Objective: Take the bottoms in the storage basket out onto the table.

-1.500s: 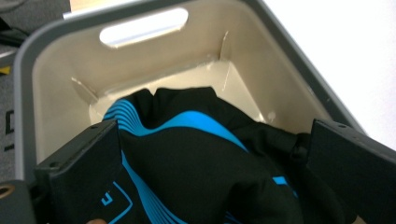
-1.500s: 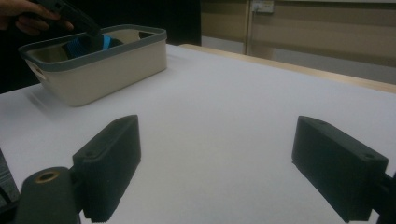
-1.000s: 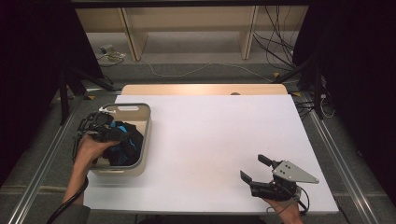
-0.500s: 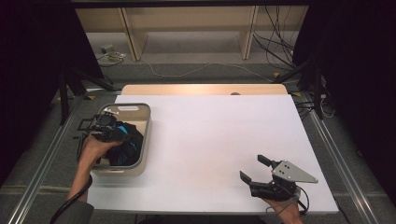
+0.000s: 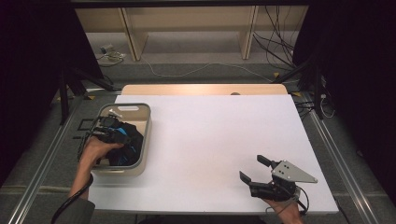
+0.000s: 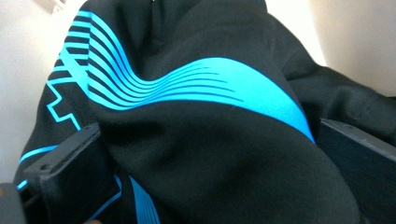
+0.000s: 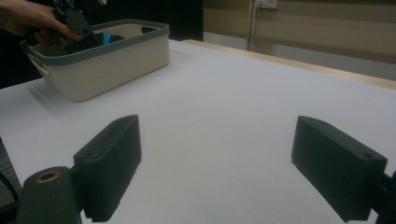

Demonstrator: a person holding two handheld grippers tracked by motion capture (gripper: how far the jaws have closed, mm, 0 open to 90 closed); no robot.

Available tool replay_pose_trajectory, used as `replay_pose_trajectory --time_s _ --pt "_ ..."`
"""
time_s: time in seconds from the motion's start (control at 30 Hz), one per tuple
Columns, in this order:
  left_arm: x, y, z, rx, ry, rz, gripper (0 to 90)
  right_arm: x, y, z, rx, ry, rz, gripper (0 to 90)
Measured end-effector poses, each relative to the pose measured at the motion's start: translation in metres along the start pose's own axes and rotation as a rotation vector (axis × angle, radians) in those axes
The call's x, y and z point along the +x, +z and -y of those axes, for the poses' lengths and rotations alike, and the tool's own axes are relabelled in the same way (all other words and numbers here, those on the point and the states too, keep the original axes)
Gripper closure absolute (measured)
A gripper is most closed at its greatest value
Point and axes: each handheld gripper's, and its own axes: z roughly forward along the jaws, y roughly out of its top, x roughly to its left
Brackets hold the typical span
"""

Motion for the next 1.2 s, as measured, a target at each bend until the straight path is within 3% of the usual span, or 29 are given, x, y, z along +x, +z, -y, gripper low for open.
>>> replay_pose_trajectory --time_s 0.23,0.33,0.47,0.5,0.6,0.63,0.77,1.2 --pt "0.003 0.005 0.001 0.034 0.001 -0.028 0.1 0.0 0.0 0.0 -0.001 0.001 -0.002 17.0" --pt "0.003 0.005 0.002 0.032 0.003 -0.041 5.6 0.0 0.0 0.0 0.001 -0.003 -0.001 17.1" --pt "0.006 0.003 0.003 0.023 -0.008 -0.039 22.0 0.0 0.0 0.0 -0.001 -0.003 0.002 17.3" --pt "0.006 0.003 0.004 0.02 -0.012 -0.043 22.0 0.0 0.0 0.0 -0.001 -0.003 0.002 17.3" --pt "0.009 0.0 0.005 0.004 -0.025 -0.034 38.2 0.0 0.0 0.0 -0.001 -0.005 0.003 17.5" --pt "0.01 -0.002 0.005 0.0 -0.027 -0.03 38.2 0.0 0.0 0.0 -0.002 -0.004 0.003 17.5" --pt "0.012 -0.005 0.006 -0.012 -0.027 -0.012 52.9 0.0 0.0 0.0 -0.001 -0.004 0.007 17.7" --pt "0.012 -0.017 0.007 -0.074 -0.023 0.054 62.0 -0.001 -0.001 -0.001 -0.006 0.004 0.01 18.1"
